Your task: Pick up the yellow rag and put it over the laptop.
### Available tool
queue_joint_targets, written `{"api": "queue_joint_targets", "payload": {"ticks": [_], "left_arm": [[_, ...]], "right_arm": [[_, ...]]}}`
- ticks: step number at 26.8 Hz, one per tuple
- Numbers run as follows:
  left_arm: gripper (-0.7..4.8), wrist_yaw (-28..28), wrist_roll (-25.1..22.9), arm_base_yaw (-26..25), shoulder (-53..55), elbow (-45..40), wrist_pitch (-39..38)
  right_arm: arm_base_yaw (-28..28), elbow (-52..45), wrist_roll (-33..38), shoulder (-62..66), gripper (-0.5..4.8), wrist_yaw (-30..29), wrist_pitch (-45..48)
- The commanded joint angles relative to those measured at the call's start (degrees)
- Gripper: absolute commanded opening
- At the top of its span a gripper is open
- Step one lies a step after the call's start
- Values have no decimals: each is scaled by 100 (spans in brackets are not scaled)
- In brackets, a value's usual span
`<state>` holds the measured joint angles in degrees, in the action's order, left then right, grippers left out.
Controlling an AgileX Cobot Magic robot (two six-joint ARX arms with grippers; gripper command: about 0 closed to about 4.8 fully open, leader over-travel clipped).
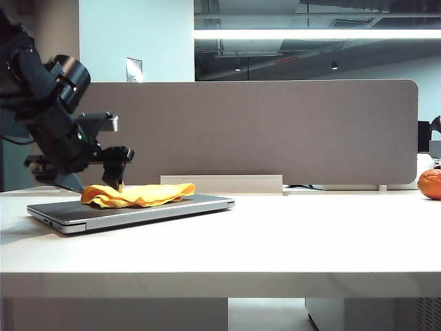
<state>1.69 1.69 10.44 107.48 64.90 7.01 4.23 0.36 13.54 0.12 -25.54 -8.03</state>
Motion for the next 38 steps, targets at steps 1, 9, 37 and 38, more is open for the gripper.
{"api": "queue_joint_targets", "payload": {"ticks": [1, 9, 37, 38], "left_arm": [[383, 39, -22, -22, -291, 15, -197], [390, 114, -24, -22, -1158, 15, -933], [-6, 170, -164, -15, -4741, -1539, -2317], [-6, 168, -157, -15, -4881, -1637, -2310]], "right_arm": [[-2, -35, 11, -4, -5, 17, 94], [0, -35, -4, -4, -5, 166, 92], [-33, -33, -824, -2, -5, 2730, 15], [-33, -33, -824, -2, -5, 2774, 15]]}}
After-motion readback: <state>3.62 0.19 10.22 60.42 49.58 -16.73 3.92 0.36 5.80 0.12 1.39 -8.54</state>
